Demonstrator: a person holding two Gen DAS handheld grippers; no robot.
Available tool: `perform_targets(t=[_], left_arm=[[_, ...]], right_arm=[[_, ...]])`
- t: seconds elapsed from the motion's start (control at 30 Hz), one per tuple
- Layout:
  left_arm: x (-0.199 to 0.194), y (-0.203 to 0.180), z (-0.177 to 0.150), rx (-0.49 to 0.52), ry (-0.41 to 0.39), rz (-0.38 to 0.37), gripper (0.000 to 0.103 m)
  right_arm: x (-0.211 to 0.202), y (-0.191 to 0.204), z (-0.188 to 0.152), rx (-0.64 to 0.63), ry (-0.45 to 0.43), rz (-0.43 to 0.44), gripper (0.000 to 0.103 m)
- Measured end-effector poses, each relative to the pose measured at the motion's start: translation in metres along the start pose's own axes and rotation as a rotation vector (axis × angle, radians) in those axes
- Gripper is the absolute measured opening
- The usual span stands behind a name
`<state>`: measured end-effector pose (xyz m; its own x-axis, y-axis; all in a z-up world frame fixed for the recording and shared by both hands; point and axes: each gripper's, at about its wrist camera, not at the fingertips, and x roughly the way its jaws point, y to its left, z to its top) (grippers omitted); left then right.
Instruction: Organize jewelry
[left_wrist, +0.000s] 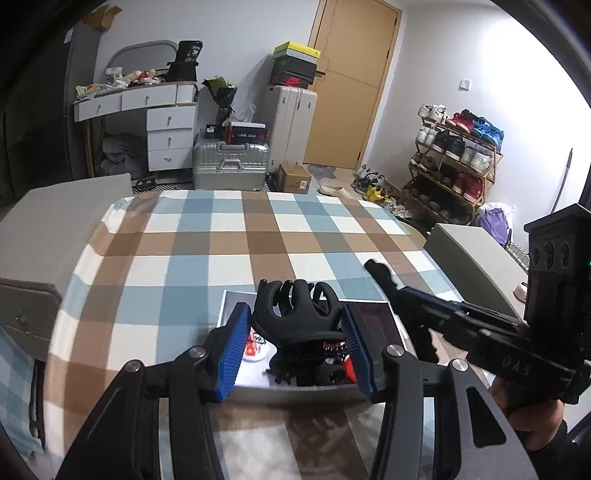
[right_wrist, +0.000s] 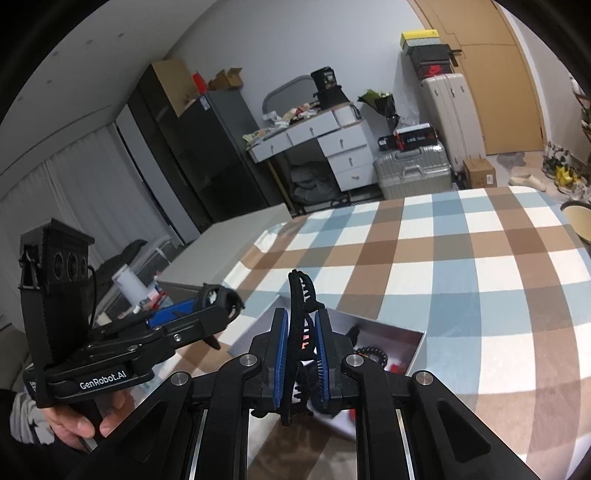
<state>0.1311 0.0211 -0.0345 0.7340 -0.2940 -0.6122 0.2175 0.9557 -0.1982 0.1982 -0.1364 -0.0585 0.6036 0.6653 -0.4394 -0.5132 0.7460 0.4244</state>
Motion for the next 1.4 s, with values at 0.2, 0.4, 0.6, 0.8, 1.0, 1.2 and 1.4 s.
perform_targets(t=[0.2, 0.4, 0.6, 0.8, 1.0, 1.2, 1.4], left_arm=[[0.024, 0.002, -0.003, -0.009, 0.045, -0.032, 0.045], [0.032, 0.002, -0.003, -0.016, 0.062, -0.053, 0.045], [0.037, -0.001, -0.003, 0.0, 0.089, -0.077, 0.045], [0.028, -0.001, -0.002, 0.002, 0.061, -0.049, 0.071], [-0.003, 0.007, 0.002, -0.031, -0.055, 0.014, 0.077], [-0.028, 0.002, 0.004, -0.017, -0.158, 0.105, 0.082], [-0.044, -0.005, 0.002, 0.005, -0.243, 0.193, 0.085]], right_arm=[[0.025, -0.007, -0.002, -0.036, 0.045, -0.019, 0.014], [0.037, -0.014, -0.006, -0.036, 0.062, -0.019, 0.014], [0.044, -0.015, -0.008, -0.056, 0.058, -0.029, 0.016], [0.034, -0.02, -0.008, -0.036, 0.011, -0.023, 0.037], [-0.003, -0.016, -0.005, -0.037, -0.117, -0.028, 0.066], [-0.036, 0.004, 0.0, -0.084, -0.226, -0.023, 0.089], [-0.061, 0.025, -0.004, -0.136, -0.329, -0.019, 0.103]])
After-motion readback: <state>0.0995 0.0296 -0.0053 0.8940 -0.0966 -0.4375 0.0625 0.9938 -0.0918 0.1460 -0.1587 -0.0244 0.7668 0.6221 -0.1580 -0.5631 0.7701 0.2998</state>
